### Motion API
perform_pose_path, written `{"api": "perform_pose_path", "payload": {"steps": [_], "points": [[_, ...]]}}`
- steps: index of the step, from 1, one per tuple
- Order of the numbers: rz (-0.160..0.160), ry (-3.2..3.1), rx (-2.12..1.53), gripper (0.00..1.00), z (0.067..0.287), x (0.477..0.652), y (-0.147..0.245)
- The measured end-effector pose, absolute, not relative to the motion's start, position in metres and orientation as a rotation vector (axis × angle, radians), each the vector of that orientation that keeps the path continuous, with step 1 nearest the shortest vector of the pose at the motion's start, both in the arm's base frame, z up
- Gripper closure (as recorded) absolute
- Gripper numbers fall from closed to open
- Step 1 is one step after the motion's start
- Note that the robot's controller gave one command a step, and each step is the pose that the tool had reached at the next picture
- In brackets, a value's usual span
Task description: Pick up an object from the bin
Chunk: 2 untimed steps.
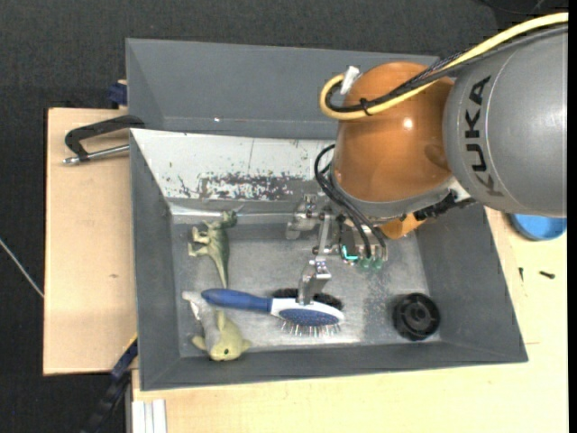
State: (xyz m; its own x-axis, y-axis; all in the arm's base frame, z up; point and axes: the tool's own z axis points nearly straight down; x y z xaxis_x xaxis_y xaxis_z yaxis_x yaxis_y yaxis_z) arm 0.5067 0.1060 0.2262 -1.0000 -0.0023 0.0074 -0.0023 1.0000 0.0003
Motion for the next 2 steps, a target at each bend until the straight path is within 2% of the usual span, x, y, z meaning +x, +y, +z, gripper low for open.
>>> {"api": "perform_pose_path", "payload": {"steps": [1,2], "points": [[-0.001,-3.088,0.535,0.0,0.0814,0.4938,0.0873],[-0.002,-3.096,0.534,1.0,0.0846,0.4958,0.088]]}}
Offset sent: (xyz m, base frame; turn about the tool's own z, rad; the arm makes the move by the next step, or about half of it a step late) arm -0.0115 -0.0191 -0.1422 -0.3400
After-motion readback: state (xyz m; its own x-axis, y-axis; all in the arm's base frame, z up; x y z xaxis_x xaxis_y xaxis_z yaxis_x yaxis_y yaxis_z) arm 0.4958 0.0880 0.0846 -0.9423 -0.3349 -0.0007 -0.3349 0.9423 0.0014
